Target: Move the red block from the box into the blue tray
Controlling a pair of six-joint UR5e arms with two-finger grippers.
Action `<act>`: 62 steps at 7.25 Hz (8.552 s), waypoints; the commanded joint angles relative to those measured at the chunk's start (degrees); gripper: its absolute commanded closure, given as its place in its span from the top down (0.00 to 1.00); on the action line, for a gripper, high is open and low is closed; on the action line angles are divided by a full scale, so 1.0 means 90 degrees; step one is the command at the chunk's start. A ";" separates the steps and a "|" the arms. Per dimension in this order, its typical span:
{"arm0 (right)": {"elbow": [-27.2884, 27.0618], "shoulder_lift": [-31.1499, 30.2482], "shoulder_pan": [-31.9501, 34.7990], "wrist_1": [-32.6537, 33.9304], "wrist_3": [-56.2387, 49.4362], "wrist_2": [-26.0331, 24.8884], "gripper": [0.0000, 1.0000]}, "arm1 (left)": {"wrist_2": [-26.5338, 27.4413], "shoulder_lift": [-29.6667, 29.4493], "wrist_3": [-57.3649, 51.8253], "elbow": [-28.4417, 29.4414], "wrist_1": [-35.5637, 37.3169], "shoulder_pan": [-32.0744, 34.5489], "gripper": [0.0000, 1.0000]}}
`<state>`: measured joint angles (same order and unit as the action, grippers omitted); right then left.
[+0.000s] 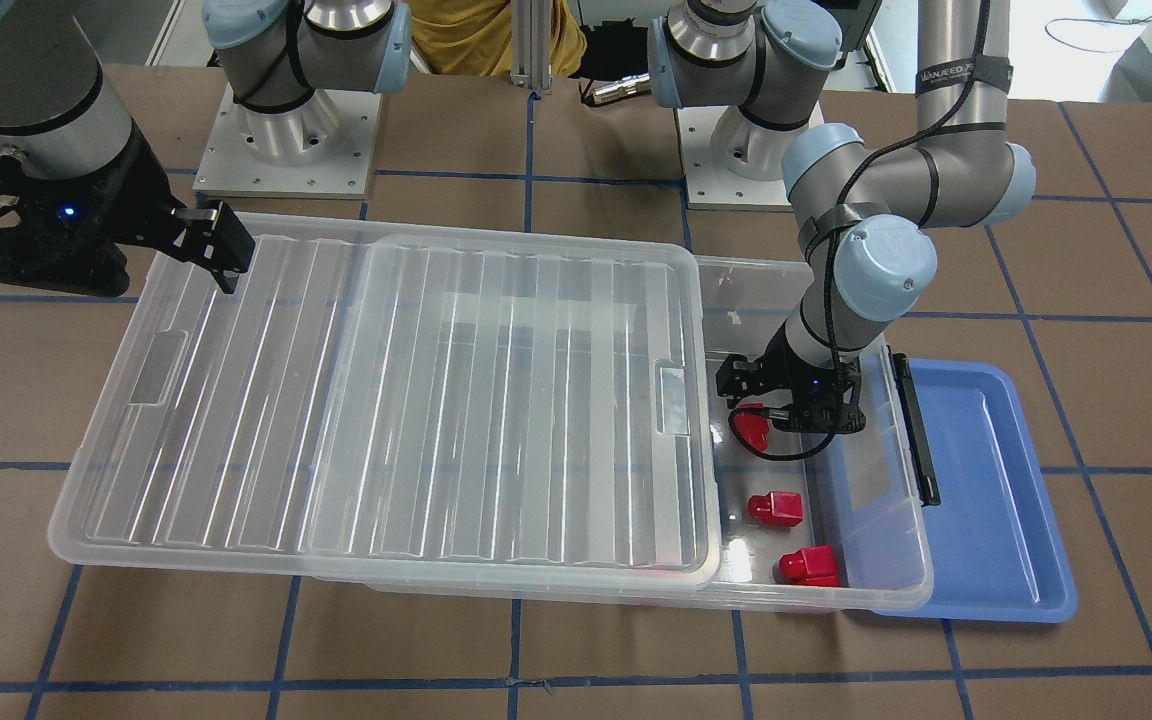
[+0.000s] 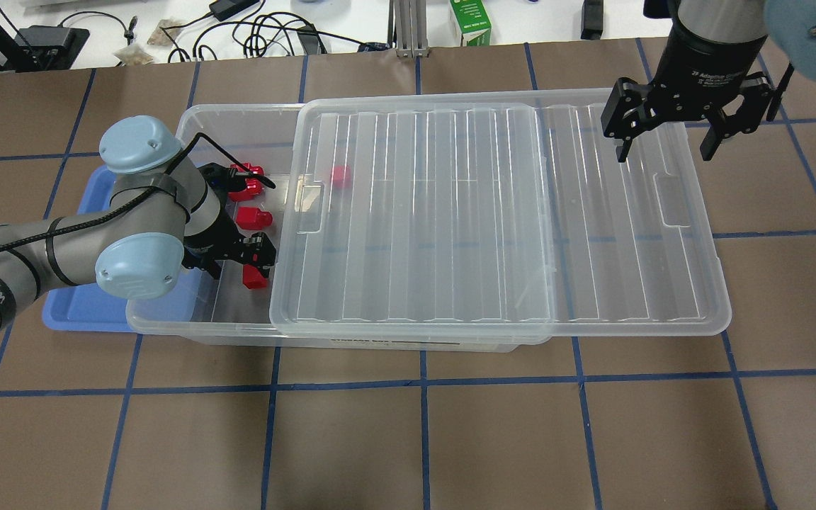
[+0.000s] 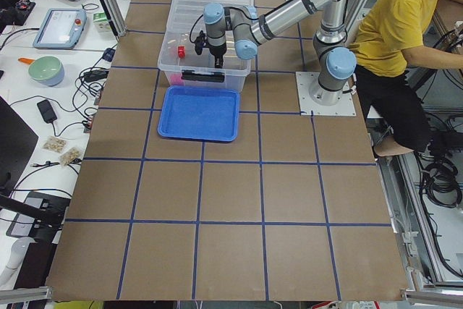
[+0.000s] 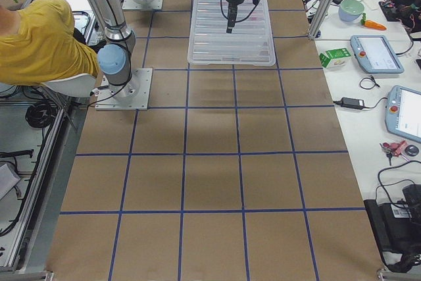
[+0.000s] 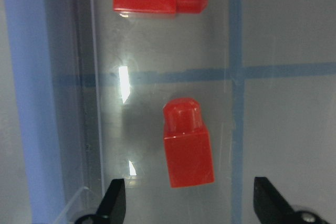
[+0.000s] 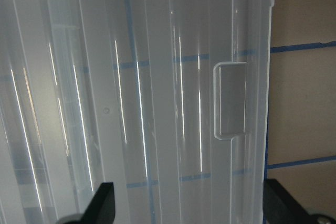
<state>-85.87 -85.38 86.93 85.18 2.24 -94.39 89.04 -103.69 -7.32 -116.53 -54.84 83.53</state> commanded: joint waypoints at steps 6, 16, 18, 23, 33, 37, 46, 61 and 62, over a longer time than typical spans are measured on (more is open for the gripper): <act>-0.0107 0.0004 -0.0010 0.0019 -0.0063 0.0000 1.00 | -0.0001 -0.0285 0.0169 -0.0089 0.0359 0.0026 0.79; -0.0108 0.0004 -0.0020 0.0009 -0.0073 -0.0127 1.00 | 0.0028 0.0347 0.0481 0.0534 -0.0434 0.0074 0.00; -0.0108 0.0033 -0.0029 0.0028 -0.0102 -0.0127 1.00 | 0.0038 0.0923 0.0481 0.1167 -0.1799 0.0084 0.00; -0.0107 0.0199 -0.0777 0.0263 -0.0393 0.0000 1.00 | 0.0097 0.0810 -0.1640 0.2489 -0.3350 -0.1588 0.00; -0.1581 0.0287 -0.2471 0.1923 -0.2905 0.0654 1.00 | 0.0018 -0.1105 -0.3269 0.1318 -0.0411 -0.2689 0.00; -0.1689 0.0306 -0.2286 0.1903 -0.3139 0.0654 1.00 | 0.0067 -0.0854 -0.3172 0.1550 -0.0526 -0.2602 0.95; -0.1709 0.0501 -0.1193 0.2127 -0.2243 0.0654 1.00 | 0.0272 0.1432 -0.0028 0.2665 -0.3310 0.0364 1.00; -0.1660 0.0570 -0.0215 0.2157 -0.1177 0.0684 1.00 | 0.0067 0.1590 0.0012 0.2743 -0.3594 0.0465 1.00; -0.1660 0.0580 -0.0186 0.2157 -0.1177 0.0684 1.00 | 0.0077 0.1590 0.0003 0.2743 -0.3594 0.0465 1.00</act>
<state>-100.82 -80.25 84.92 104.58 -8.34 -88.25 89.69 -89.38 -7.26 -91.86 -87.19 87.71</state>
